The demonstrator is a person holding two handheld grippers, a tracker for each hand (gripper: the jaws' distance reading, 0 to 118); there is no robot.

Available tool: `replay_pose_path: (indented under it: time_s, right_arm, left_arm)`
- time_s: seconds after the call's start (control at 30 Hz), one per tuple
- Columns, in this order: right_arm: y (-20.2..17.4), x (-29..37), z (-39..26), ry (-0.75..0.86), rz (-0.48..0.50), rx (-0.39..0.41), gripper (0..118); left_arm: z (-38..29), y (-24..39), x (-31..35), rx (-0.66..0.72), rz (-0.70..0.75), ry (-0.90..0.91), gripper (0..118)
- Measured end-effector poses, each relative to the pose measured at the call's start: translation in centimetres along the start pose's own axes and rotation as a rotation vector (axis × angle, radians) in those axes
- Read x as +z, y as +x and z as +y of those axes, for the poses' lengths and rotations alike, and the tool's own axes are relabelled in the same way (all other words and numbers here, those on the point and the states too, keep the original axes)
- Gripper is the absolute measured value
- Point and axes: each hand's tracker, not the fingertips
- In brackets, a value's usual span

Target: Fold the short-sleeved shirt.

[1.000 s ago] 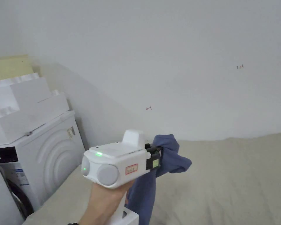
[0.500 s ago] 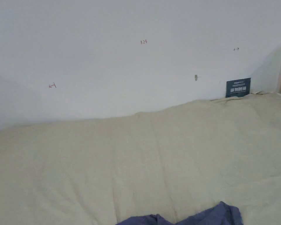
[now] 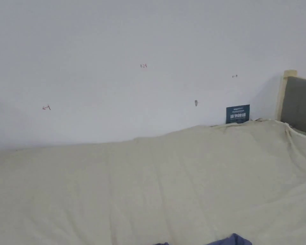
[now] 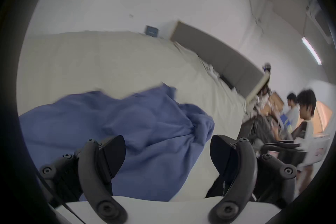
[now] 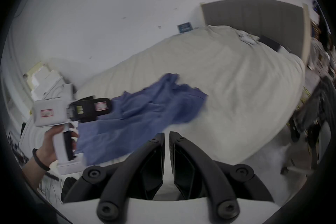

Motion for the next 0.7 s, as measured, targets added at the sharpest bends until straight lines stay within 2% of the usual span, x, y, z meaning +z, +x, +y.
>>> replay_pose_path:
  time_s: [0.13,0.23,0.3,0.37,0.43,0.5,0.57,0.7]
  right_arm:
    - [-4.6,-1.2,1.7,0.030,0.115,0.088,6]
    - [-7.7,-1.4,2.4,0.047,0.189,0.126,6]
    - [-9.4,-1.6,2.6,0.052,0.215,0.160,6]
    - [-10.6,-1.6,2.5,0.047,0.229,0.183,6]
    - [-11.2,-1.5,2.1,0.047,0.239,0.183,6]
    - [-11.5,-1.3,1.8,0.035,0.251,0.174,6]
    - [-11.4,-0.8,1.1,0.040,0.251,0.170,6]
    - [-10.8,-0.3,0.3,0.030,0.219,0.186,6]
  left_arm:
    - [-1.2,-2.8,12.8,0.012,0.245,0.209,100]
    - [-3.0,-4.0,19.2,0.063,0.418,0.307,98]
    - [-4.1,-4.5,22.3,0.092,0.467,0.352,76]
    - [-5.3,-4.4,24.2,0.120,0.493,0.431,43]
    - [-6.0,-4.3,25.1,0.145,0.514,0.409,40]
    - [-7.0,-3.8,25.7,0.173,0.498,0.381,25]
    - [-8.2,-3.1,26.2,0.218,0.508,0.439,4]
    - [-9.5,-1.3,26.3,0.120,0.547,0.456,3]
